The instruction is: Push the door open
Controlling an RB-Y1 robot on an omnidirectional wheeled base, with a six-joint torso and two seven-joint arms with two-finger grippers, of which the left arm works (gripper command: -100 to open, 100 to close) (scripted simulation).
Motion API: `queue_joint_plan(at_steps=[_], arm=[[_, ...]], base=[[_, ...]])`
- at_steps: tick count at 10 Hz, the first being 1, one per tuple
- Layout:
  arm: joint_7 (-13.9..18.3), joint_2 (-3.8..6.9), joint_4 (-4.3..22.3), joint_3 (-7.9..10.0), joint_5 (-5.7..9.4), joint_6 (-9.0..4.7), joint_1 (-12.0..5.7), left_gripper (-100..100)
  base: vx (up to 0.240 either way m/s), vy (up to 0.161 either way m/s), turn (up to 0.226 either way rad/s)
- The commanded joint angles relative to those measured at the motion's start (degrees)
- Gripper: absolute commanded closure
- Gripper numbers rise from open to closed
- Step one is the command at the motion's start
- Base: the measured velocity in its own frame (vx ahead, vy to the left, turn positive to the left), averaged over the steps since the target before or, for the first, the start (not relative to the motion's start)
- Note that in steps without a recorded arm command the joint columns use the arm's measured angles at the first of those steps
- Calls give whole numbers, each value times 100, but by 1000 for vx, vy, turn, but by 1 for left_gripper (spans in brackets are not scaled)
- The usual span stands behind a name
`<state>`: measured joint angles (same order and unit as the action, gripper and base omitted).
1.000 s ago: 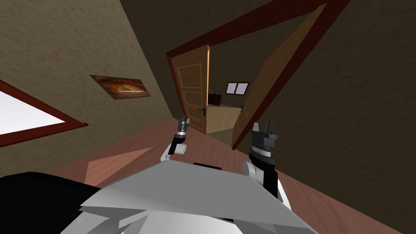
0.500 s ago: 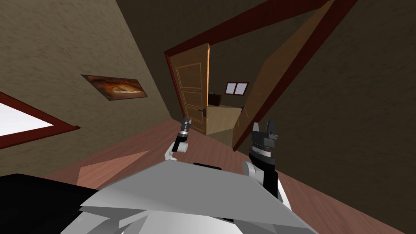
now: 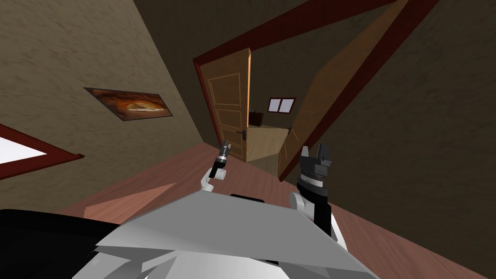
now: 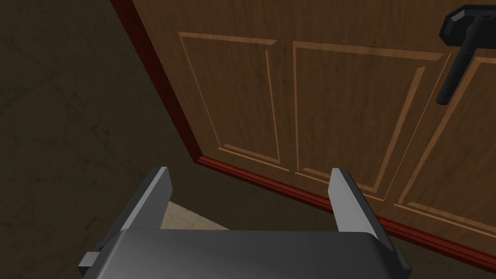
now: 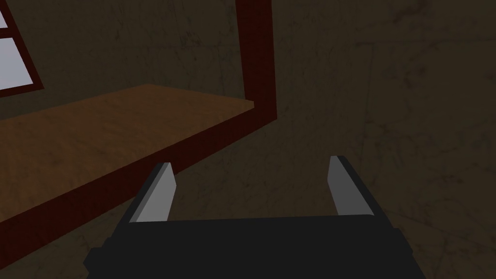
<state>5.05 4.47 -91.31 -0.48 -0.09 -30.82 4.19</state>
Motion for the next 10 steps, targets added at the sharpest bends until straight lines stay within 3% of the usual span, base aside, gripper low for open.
queue_joint_plan(at_steps=[1, 2, 7, 8, 10], arm=[[17, 8, 286, -1, -23, 45, -211, -100], [17, 8, 322, -1, -23, 45, -211, -100], [74, 23, 1289, -9, -93, 98, -822, -100], [74, 23, 1339, -9, -93, 98, -822, -100], [97, 23, 1733, -12, -121, 119, -1066, -100]], base=[[86, 100, -47], [61, 68, -18], [79, 80, -44], [73, 61, -16], [60, 60, -30]])
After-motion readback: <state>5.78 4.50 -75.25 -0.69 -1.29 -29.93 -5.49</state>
